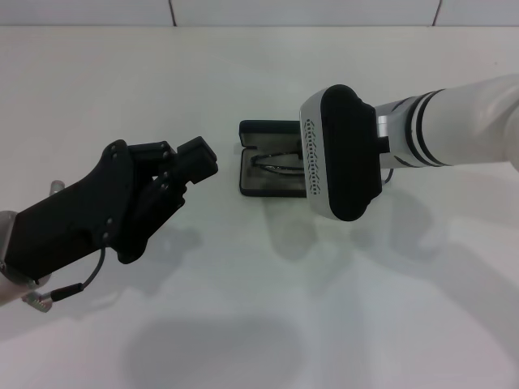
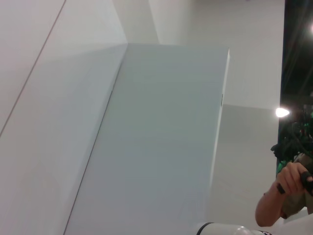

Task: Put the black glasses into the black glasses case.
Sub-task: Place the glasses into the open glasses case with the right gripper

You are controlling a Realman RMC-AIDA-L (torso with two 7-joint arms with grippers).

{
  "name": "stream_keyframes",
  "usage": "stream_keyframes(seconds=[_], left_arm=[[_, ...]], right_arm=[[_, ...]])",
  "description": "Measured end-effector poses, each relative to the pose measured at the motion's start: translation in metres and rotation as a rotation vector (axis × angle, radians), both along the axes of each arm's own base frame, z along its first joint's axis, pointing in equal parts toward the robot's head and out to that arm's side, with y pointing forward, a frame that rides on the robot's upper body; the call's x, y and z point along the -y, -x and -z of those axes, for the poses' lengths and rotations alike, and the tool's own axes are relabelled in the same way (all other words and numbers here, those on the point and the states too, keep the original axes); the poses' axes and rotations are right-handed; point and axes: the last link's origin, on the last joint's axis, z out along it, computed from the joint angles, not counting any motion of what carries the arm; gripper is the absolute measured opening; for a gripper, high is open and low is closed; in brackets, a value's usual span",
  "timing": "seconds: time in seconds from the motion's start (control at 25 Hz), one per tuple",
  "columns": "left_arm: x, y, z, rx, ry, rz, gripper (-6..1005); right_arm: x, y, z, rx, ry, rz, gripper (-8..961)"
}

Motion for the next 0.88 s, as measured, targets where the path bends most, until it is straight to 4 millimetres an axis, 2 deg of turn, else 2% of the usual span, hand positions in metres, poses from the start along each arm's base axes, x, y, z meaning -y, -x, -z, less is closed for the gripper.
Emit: stream_keyframes(seconds=[0.88], left_arm=[[0.0022, 0.0008, 0.0029, -0.002, 0.012, -0.004, 59]], right_arm=[[0.0068, -0.0001, -0.0007, -0.033, 0.004, 0.092, 177]])
